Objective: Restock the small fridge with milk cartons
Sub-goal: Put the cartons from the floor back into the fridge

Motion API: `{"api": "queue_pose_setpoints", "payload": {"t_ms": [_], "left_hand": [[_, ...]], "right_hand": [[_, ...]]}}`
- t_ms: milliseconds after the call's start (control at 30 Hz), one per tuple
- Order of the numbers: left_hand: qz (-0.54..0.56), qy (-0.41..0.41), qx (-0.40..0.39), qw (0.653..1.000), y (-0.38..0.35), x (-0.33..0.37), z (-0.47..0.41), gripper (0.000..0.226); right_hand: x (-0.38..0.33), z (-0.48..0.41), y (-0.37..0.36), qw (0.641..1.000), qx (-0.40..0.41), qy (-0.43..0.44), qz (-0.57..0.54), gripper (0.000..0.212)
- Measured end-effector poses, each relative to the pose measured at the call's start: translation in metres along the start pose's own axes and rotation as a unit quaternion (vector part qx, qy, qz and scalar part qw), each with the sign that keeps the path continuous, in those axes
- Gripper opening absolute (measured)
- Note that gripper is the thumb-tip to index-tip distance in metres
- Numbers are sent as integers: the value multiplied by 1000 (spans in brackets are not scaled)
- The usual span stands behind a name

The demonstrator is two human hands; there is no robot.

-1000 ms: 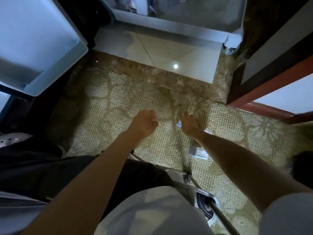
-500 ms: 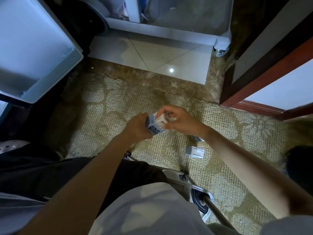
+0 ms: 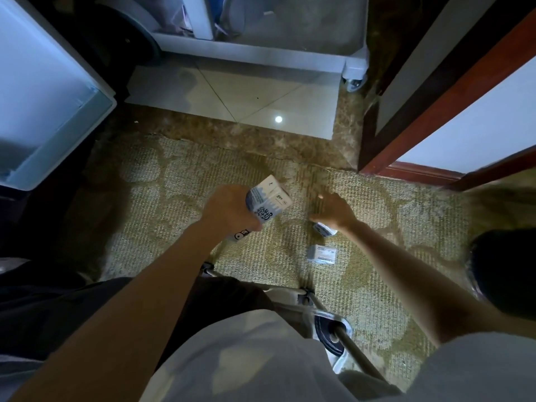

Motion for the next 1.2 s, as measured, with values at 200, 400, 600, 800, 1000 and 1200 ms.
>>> {"api": "queue_pose_setpoints", "payload": {"t_ms": [200, 400, 600, 800, 1000, 1200], "left_hand": [[9, 8, -19, 1000, -15, 0, 2, 47], [39, 19, -5, 999, -13, -13, 3, 43], [134, 36, 65, 988, 0, -34, 4, 45], [227, 64, 185, 954, 53, -71, 20, 49], [260, 134, 315, 903, 126, -134, 58, 62], [364, 170, 421, 813, 185, -209, 120, 57]], "right_hand": [[22, 5, -42, 994, 3, -71, 88, 56], [15, 4, -27, 995, 34, -61, 67, 39], [-44, 4, 1, 993, 49, 26, 109, 38], [-167, 15, 36, 968, 91, 201, 116, 30], [-302, 56, 63, 936, 87, 326, 100, 35], [-432, 111, 66, 876, 118, 440, 159, 16]]}}
Point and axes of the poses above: each hand's wrist, its own z-axis away from the middle knuckle, its own y-axis out of the back of the hand, x = y × z, the point moved 9 cm from there along -z, towards the middle knuckle, and after that the axes turned 8 degrees about z, right-handed, at the moved point
